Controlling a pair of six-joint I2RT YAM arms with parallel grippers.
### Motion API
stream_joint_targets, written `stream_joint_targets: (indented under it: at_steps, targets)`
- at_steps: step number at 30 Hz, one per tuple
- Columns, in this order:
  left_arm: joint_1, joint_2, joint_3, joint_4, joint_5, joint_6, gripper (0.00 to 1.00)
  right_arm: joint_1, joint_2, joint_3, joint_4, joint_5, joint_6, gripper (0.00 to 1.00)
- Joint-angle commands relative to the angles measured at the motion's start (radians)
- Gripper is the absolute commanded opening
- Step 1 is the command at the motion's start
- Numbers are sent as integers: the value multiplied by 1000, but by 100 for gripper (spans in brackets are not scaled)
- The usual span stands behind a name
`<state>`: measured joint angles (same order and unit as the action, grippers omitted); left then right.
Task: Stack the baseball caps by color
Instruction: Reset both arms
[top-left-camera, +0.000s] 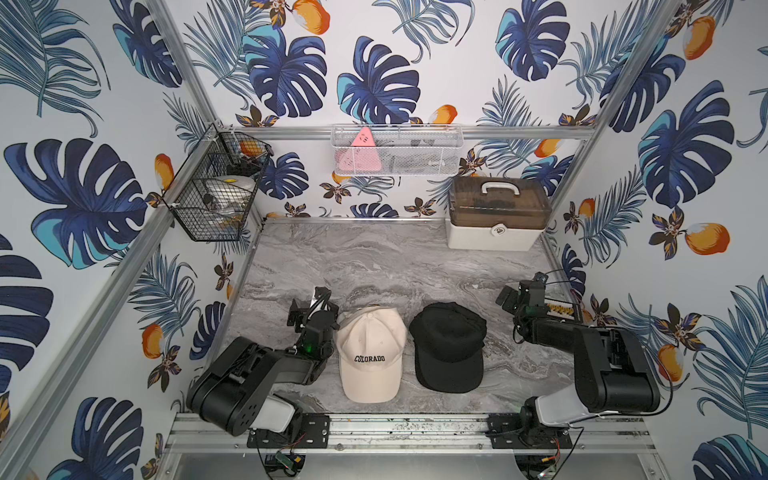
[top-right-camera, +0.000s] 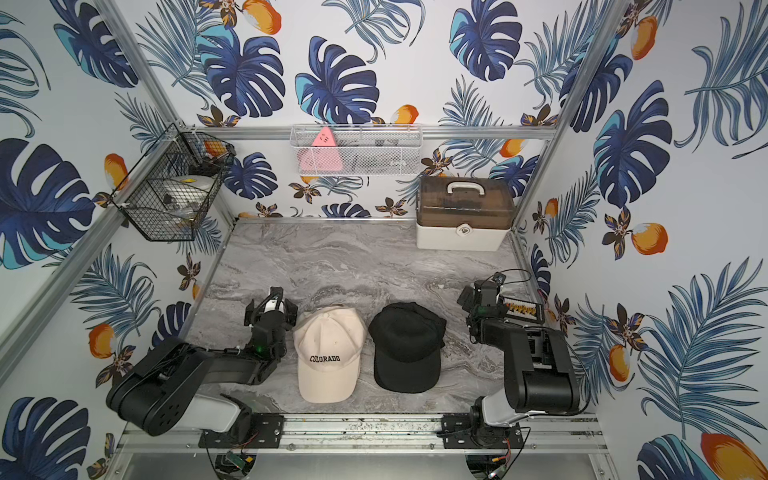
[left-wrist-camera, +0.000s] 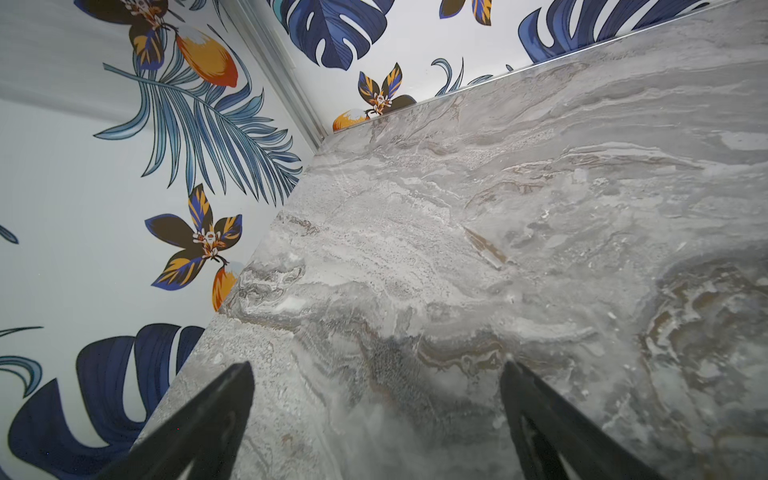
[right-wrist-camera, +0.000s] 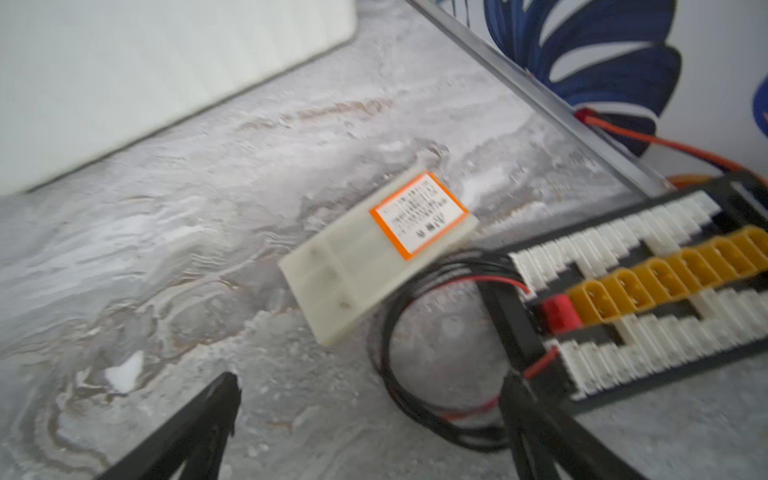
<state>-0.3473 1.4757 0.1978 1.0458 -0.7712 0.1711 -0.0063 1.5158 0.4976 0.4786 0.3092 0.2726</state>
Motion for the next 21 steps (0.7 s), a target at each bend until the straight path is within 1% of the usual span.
stream_joint_targets:
  at_steps: [1,2,3,5,7,8,9,10,11,13,15,16,17,18,20,21]
  targets:
    - [5,42,8,244,24,63,98,49,31,-85,321,48,-109,100]
    - [5,38,14,222,32,59,98,69,57,-115,439,52,-153,100]
    - [9,25,21,184,42,44,98,100,62,-110,430,41,-185,100]
    - [25,7,19,157,86,33,98,111,100,-69,375,14,-197,100]
    - [34,-12,11,138,144,29,98,111,134,-100,471,18,-204,100]
    - [39,-23,13,116,183,1,98,111,145,-113,516,24,-210,100]
    - [59,-31,5,115,279,-39,98,113,144,-106,508,26,-210,100]
    - [70,-27,6,116,355,-17,98,115,134,-95,460,29,-204,100]
    - [70,-22,20,91,362,-12,97,118,134,-94,454,35,-203,100]
    - [77,8,51,76,339,-18,98,120,148,-103,510,33,-220,100]
    - [87,44,84,48,343,-38,98,135,142,-90,466,32,-233,100]
    - [95,73,99,43,353,-45,98,141,147,-88,473,37,-239,100]
    - [104,107,106,70,360,-44,98,141,154,-94,499,33,-246,100]
    - [108,125,113,91,342,-49,98,141,153,-91,489,34,-242,100]
    - [147,99,122,12,380,-100,98,141,150,-91,483,35,-242,100]
    - [173,124,119,48,403,-119,98,141,154,-94,499,33,-245,100]
